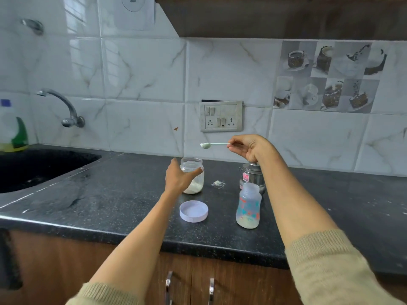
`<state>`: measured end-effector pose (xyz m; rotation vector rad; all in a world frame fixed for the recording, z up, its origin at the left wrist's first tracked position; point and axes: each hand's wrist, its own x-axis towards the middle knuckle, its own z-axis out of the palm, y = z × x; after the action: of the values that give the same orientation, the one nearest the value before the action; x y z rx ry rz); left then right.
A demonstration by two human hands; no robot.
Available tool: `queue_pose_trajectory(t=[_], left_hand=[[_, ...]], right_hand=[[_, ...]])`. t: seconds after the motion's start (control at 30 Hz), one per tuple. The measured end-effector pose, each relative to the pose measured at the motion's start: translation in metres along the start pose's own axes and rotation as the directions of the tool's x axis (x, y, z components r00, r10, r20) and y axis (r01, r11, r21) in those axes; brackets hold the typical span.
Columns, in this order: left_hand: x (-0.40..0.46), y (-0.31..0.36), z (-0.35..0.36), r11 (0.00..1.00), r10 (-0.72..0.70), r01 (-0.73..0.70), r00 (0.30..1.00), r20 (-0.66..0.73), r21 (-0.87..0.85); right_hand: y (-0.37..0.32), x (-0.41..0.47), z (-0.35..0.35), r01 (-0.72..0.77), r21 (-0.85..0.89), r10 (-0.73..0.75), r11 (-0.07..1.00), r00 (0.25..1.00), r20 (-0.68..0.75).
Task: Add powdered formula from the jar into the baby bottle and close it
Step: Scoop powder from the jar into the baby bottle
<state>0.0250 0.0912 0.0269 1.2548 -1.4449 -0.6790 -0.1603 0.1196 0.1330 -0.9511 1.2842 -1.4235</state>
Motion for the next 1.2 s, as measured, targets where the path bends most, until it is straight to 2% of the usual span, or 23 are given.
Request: queue_pose_trajectory(t=[0.37, 0.87, 1.2], left_hand=[[0.042, -0.05, 0.018, 0.992, -0.098, 0.091, 0.992, 0.075, 0.082], [0.046, -0.07, 0.027, 1.0, -0.01, 0.009, 0.999, 0.044, 0.019], [0.047, -0.075, 0.029, 1.0, 0.001, -0.001, 0.999, 0.039, -0.003]], right_hand=[[0.035, 0.076, 0.047, -0.103, -0.176, 0.094, 0.979, 0.994, -0.059], [0.05, 0.095, 0.054, -0.146, -0.32, 0.135, 0.936, 0.989, -0.055], [0.058, 0.101, 0.068, -0.091, -0.396, 0.05, 0.914, 0.992, -0.112]])
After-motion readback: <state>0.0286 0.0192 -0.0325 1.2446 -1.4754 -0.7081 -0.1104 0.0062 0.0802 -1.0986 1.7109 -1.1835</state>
